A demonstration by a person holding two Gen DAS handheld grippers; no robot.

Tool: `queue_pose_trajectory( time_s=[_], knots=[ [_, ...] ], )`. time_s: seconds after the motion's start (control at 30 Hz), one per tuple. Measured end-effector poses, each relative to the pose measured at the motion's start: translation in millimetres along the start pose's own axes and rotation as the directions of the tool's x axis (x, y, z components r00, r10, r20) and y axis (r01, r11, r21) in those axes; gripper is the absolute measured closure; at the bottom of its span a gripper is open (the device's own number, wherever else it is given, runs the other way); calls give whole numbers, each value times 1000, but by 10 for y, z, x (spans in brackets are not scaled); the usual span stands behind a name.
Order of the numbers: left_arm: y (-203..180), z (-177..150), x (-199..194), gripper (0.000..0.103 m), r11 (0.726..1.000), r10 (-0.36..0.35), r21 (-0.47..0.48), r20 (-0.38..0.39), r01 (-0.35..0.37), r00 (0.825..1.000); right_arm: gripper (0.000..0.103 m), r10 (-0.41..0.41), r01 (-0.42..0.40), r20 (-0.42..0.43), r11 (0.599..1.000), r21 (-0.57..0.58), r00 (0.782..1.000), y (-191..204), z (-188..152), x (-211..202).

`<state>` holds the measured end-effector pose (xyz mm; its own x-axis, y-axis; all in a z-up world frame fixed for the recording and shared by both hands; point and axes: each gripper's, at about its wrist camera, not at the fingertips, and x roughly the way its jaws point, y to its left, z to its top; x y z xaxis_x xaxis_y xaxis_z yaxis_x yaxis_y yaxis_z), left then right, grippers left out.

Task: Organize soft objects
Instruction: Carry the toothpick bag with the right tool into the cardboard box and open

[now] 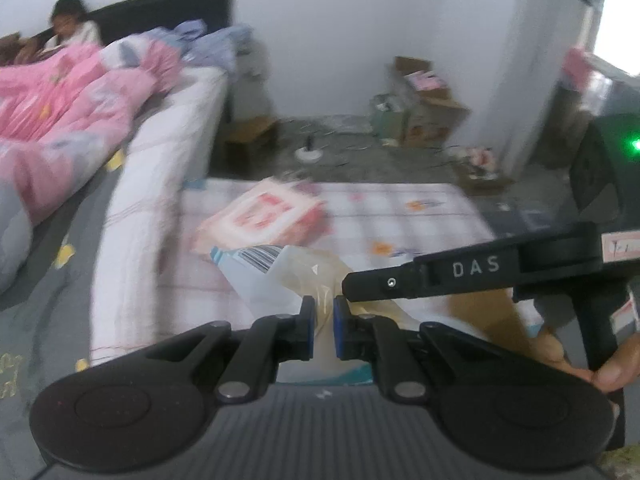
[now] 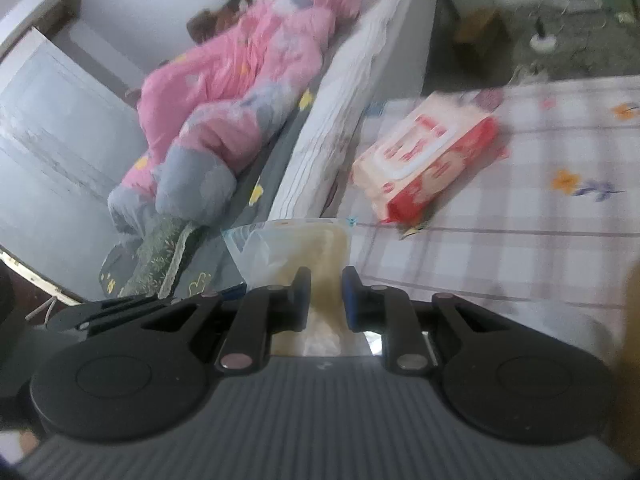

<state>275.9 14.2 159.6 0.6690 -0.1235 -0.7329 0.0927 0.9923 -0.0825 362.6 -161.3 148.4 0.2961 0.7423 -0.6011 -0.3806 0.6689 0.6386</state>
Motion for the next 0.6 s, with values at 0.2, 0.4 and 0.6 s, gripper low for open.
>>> queue_pose_trajectory(
  time_s=[0.2, 0.4, 0.6],
  knots=[
    [-821, 52, -55, 93, 988, -126, 95, 11, 125, 992, 87, -67, 64, 110, 997, 35, 992, -391, -226, -1031],
    [-1780, 37, 208, 93, 947, -264, 181, -40, 267, 964, 87, -200, 176, 185, 974, 140, 962, -1030, -496, -1914],
    [-2563, 10, 655, 93, 905, -356, 211, -99, 370, 929, 87, -318, 258, 217, 929, 265, 923, -1788, -647, -2510]
  ],
)
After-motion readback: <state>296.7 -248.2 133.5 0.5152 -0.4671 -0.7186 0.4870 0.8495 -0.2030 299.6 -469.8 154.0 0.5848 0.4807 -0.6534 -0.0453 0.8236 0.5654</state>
